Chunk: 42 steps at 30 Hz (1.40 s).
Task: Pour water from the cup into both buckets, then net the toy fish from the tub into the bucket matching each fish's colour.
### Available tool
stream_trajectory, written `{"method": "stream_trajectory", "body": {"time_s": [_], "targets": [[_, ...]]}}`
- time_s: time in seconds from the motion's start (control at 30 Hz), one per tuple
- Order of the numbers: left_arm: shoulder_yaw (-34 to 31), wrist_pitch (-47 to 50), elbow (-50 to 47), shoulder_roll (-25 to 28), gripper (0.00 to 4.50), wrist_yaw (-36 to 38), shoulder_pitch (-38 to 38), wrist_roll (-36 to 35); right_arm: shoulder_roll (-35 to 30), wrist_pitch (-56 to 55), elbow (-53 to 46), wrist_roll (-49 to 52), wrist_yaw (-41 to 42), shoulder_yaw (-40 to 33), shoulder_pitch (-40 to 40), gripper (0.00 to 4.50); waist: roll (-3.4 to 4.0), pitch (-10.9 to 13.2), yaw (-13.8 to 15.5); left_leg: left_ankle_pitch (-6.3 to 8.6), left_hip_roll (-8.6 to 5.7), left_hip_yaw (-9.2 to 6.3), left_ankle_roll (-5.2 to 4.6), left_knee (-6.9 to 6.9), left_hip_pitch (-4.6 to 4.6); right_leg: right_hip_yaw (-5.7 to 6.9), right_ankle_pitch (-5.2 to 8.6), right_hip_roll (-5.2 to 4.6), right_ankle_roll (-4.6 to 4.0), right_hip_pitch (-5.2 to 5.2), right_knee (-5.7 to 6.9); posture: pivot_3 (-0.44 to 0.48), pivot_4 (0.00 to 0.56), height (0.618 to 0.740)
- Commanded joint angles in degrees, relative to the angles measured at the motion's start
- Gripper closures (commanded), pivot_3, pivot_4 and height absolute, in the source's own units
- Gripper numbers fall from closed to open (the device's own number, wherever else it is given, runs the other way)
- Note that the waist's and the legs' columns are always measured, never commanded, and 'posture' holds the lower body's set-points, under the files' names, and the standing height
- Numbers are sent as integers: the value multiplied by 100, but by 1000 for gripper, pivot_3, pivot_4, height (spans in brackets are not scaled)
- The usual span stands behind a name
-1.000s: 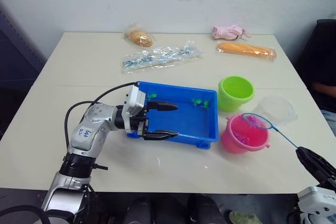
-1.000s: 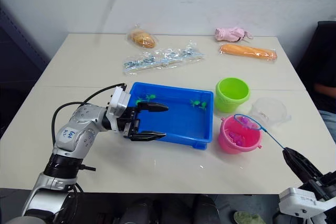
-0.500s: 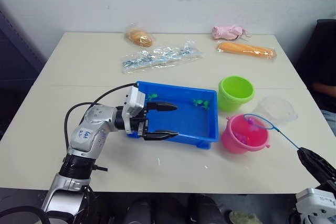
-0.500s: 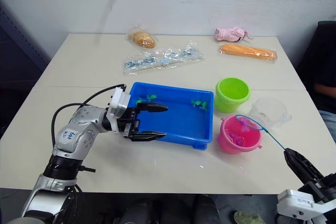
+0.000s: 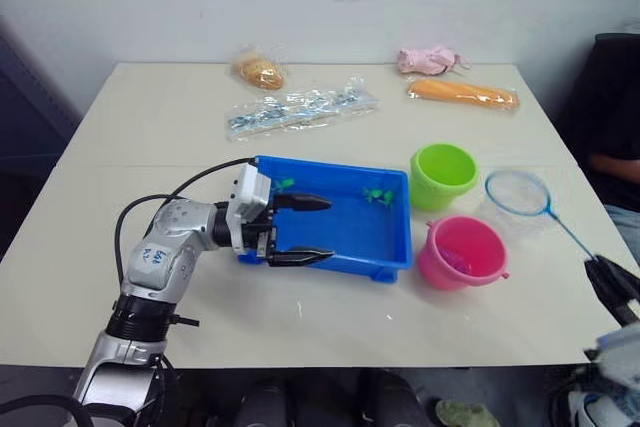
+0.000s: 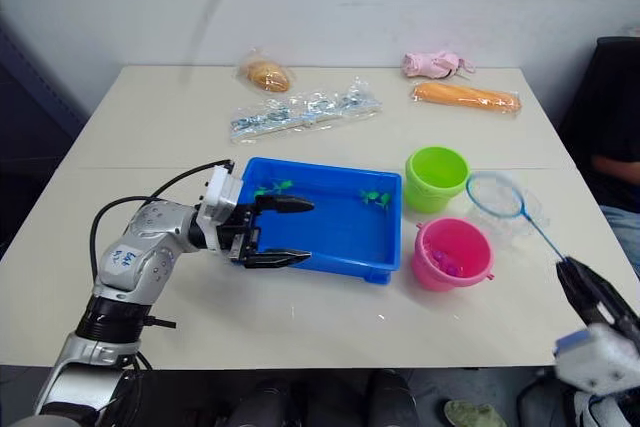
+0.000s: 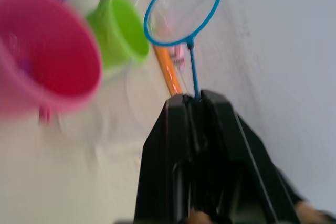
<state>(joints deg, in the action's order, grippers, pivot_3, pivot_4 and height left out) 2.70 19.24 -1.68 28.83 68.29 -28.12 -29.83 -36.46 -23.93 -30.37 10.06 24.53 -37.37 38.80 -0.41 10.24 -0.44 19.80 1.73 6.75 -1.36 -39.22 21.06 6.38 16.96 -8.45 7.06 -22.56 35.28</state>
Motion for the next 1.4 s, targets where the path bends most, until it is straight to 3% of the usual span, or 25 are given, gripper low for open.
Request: {"method": "stream_trajectory", "body": {"time_s": [0.03,0.13,0.3,0.43,0.57,0.9,1.4], "targets": [[-575,-89,-52,203,26,-140,65,-206,-873,1877,-1023,2366,481,331,-207,4500,-1,0,-27,0,2,-1,0,0,-2,-6,1,0,-2,1,3,0,150,740],[-949,-95,-4,406,26,-220,210,-232,-1757,3273,-1280,3498,346,663,-990,4500,-5,2,-30,0,4,-14,-2,0,0,-8,2,-1,-4,3,4,0,150,740],[-1569,-259,222,996,26,-199,762,-144,-2735,5249,-861,4272,257,2251,-3364,4500,-8,4,27,-2,0,-14,-3,-1,7,14,2,-4,-5,-6,3,0,150,740],[-2038,-380,474,1268,26,-338,1174,-111,-2616,6466,-318,3706,566,3918,-5348,4500,-10,8,57,0,-3,-22,-4,-4,24,36,2,-10,-5,-11,-14,0,150,740],[-2367,-499,373,1565,26,-246,1857,-75,-1817,7092,316,2814,658,5258,-6831,4500,-12,7,-8,4,-4,-17,-4,-4,37,42,0,-14,-4,-20,-19,0,150,740],[-2420,-648,38,1981,26,-7,2281,-36,-311,8043,1421,1688,938,6596,-8320,4500,-13,7,8,8,-1,-7,2,-38,117,61,0,-12,-5,-102,38,0,150,740],[-1848,-593,-97,2537,26,500,1842,139,1089,8335,2283,1259,1723,6851,-8741,4500,-13,7,-126,9,0,-3,3,-36,122,61,1,-4,-5,-108,44,0,150,740]]}}
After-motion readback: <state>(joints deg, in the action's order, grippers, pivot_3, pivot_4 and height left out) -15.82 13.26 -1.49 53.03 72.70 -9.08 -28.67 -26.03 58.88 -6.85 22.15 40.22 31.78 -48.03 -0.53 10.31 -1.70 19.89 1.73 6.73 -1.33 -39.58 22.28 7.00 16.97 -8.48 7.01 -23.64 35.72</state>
